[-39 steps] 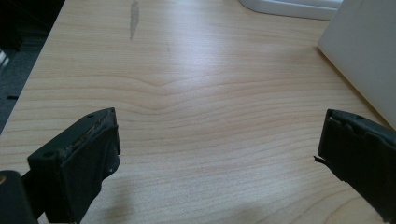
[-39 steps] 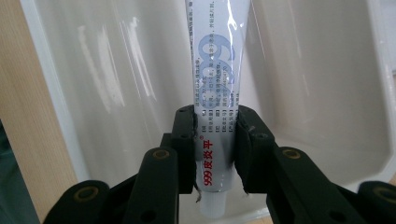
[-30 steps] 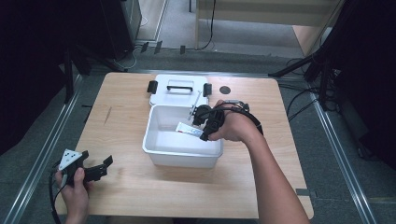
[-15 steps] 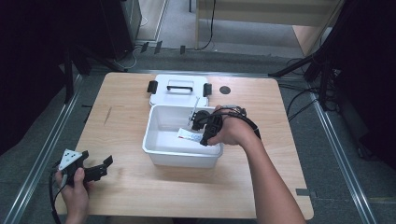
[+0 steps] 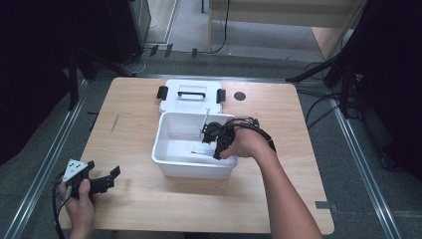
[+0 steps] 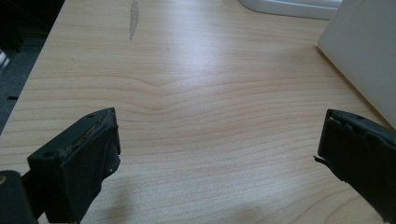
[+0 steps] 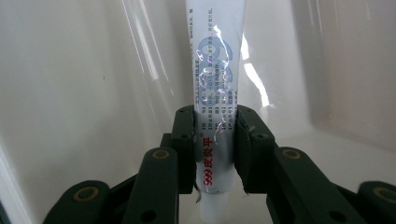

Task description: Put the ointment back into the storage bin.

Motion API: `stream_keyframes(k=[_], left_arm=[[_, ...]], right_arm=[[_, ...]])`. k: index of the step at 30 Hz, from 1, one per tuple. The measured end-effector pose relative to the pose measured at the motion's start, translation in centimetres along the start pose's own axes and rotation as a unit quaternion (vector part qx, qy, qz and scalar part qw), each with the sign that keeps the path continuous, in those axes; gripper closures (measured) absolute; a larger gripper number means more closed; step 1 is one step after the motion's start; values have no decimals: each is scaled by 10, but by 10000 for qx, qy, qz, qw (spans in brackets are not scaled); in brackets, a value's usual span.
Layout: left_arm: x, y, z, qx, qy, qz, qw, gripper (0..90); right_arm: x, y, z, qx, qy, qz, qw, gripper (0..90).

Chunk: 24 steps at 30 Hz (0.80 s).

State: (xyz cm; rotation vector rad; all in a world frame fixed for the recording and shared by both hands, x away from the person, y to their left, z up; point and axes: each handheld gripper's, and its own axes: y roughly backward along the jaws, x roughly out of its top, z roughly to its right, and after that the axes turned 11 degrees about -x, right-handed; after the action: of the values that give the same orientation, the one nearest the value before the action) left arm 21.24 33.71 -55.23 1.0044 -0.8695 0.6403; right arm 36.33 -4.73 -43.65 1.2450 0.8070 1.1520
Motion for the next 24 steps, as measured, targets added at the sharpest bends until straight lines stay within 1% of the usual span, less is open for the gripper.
stream_keyframes(k=[3,8,9,11,12,13,14,16,17,19,24], left_arm=[[0,0,0,-8,5,-3,10000,0],[0,0,0,-11,9,-4,10000,0],[0,0,0,-11,10,1,10000,0],[0,0,0,-10,12,-2,10000,0],[0,0,0,-10,9,-4,10000,0],[0,0,0,-10,9,-4,10000,0],[0,0,0,-10,8,-6,10000,0],[0,0,0,-10,9,-14,10000,0],[0,0,0,-10,9,-14,10000,0],[0,0,0,-9,9,-18,10000,0],[0,0,0,-10,11,-18,10000,0]], right_arm=[[2,-3,-1,8,36,-78,10000,725],[4,-3,-1,16,-53,-200,9998,725],[5,-4,-2,7,-83,-261,9996,724],[5,-4,-2,9,-68,-275,9996,723],[7,-4,-4,-32,14,-356,9994,723],[7,-4,-4,-32,14,-356,9994,723],[9,-5,-7,-90,163,-463,9988,722],[11,-5,-9,-182,230,-607,9977,723],[11,-5,-9,-182,230,-607,9977,723],[11,-5,-9,-247,291,-767,9963,721],[10,-5,-10,-194,326,-759,9964,721]])
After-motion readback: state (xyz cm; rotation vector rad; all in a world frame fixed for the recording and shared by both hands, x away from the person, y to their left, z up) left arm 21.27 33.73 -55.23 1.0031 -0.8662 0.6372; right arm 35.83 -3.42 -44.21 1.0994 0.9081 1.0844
